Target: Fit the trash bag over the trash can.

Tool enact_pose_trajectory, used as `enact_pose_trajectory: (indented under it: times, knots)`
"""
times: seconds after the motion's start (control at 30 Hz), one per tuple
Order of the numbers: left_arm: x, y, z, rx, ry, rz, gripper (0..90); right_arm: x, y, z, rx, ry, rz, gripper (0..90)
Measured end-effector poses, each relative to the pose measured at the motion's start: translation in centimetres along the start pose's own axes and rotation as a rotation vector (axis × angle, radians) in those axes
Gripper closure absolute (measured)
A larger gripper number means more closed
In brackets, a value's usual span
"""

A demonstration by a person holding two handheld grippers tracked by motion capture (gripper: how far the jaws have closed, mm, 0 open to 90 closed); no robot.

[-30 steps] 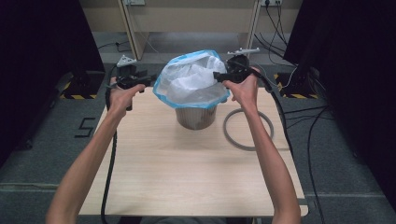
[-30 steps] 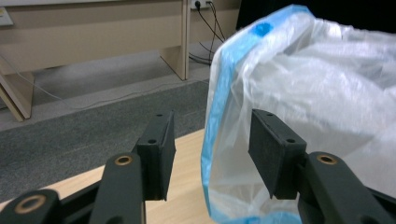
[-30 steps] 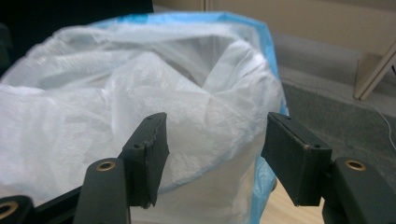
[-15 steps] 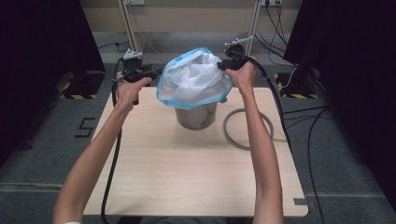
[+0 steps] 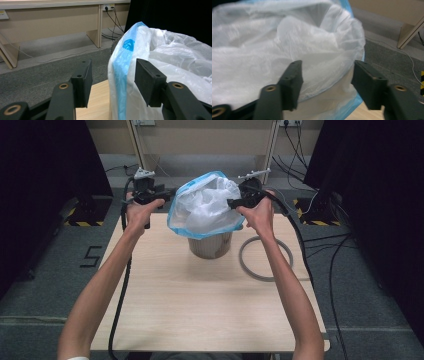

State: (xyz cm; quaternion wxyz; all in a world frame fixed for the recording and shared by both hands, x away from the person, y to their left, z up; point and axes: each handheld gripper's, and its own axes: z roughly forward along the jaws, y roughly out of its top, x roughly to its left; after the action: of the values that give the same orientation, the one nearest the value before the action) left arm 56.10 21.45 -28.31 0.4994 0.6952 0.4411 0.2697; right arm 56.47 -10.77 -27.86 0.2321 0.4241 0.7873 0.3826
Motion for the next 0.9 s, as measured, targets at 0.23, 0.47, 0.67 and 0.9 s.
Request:
enact_pose_trajectory:
  times: [0.23, 0.47, 0.67, 0.9]
  knots:
    - [-0.6, 0.5, 0.8, 0.017, -0.006, 0.010, 46.7, -2.1, 1.0, 2.0, 0.003, -0.031, -0.007, 69.5]
    - [-1.2, 0.8, 2.3, 0.035, -0.026, -0.004, 45.6, -3.9, 2.2, 4.5, -0.007, 0.013, -0.028, 75.7]
    - [-1.5, 0.7, 4.2, 0.071, -0.043, -0.018, 49.8, -3.8, 2.3, 4.8, -0.006, 0.007, -0.045, 73.1]
    - [-0.7, 0.6, 4.1, 0.036, 0.001, -0.006, 86.4, -3.6, 2.1, 4.1, -0.025, 0.011, -0.038, 67.0]
